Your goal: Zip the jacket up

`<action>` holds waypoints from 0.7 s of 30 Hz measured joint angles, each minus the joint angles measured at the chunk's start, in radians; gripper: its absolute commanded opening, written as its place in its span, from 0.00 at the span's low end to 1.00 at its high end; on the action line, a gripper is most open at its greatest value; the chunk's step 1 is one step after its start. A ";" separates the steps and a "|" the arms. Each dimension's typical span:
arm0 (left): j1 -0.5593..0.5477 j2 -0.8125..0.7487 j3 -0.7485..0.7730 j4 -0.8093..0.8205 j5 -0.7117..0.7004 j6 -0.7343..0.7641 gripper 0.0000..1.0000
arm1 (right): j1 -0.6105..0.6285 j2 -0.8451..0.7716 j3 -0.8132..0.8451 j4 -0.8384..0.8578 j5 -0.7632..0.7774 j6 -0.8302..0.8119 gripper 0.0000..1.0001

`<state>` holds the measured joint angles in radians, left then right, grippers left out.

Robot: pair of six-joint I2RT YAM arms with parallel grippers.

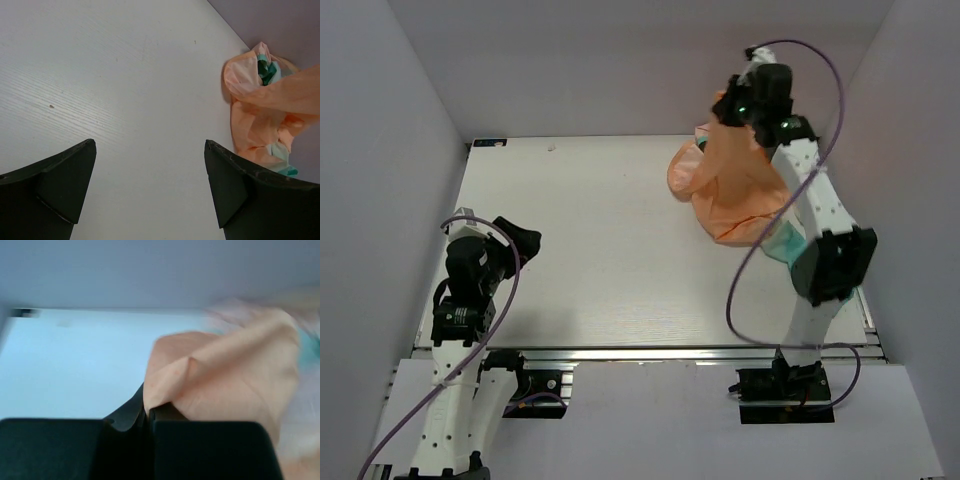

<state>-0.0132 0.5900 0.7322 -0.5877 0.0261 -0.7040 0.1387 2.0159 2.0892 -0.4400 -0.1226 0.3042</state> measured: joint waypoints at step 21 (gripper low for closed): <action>0.000 0.180 0.106 -0.040 0.021 -0.015 0.98 | 0.719 -1.254 -1.476 -0.016 0.055 0.154 0.89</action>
<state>-0.0132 0.7696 0.8379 -0.6273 0.0475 -0.7193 0.8581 0.7620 0.6136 -0.4561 -0.0677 0.4583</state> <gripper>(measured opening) 0.981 0.857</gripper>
